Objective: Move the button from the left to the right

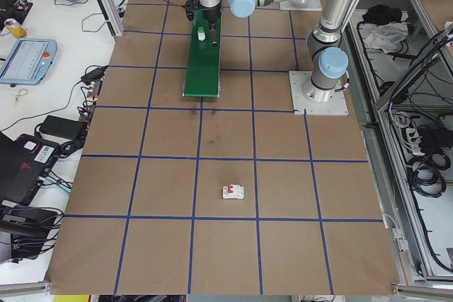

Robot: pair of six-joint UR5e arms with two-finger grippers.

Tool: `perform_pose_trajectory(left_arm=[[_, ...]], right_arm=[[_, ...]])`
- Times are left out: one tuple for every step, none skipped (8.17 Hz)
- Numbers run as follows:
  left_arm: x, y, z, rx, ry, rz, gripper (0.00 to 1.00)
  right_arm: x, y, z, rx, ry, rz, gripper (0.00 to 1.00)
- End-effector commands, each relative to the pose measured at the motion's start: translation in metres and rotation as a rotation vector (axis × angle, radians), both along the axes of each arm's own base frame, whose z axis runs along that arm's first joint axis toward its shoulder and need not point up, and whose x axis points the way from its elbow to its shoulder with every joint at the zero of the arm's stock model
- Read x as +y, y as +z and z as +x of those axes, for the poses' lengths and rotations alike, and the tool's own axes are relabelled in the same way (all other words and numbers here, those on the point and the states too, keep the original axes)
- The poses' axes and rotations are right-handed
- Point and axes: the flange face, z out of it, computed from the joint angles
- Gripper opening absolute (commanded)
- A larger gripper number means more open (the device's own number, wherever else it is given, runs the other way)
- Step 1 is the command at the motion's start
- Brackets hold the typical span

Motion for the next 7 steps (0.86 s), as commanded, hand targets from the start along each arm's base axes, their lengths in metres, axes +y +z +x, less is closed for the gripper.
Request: perform_pose_trajectory(left_arm=[[-0.002, 0.005, 0.006, -0.005, -0.073, -0.03, 1.0], [-0.003, 0.006, 0.005, 0.0, -0.068, -0.04, 1.0], [-0.003, 0.008, 0.005, 0.001, -0.065, -0.044, 1.0], [-0.002, 0.003, 0.005, 0.005, -0.062, -0.036, 1.0], [-0.004, 0.0, 0.005, 0.007, -0.059, -0.03, 1.0], [-0.003, -0.001, 0.005, 0.0, -0.064, -0.027, 1.0], [-0.004, 0.001, 0.006, -0.005, -0.078, -0.033, 1.0]], right_arm=[[-0.004, -0.005, -0.007, -0.027, -0.055, 0.01, 1.0], [-0.003, -0.006, -0.007, -0.028, -0.103, 0.021, 1.0], [-0.003, -0.007, -0.007, -0.027, -0.114, 0.023, 1.0], [-0.003, -0.007, -0.006, -0.037, -0.113, 0.023, 1.0], [-0.003, -0.008, -0.004, -0.049, -0.113, 0.024, 1.0], [-0.011, -0.013, -0.005, -0.051, -0.114, -0.009, 1.0], [-0.015, -0.018, -0.001, -0.092, -0.114, -0.016, 1.0]])
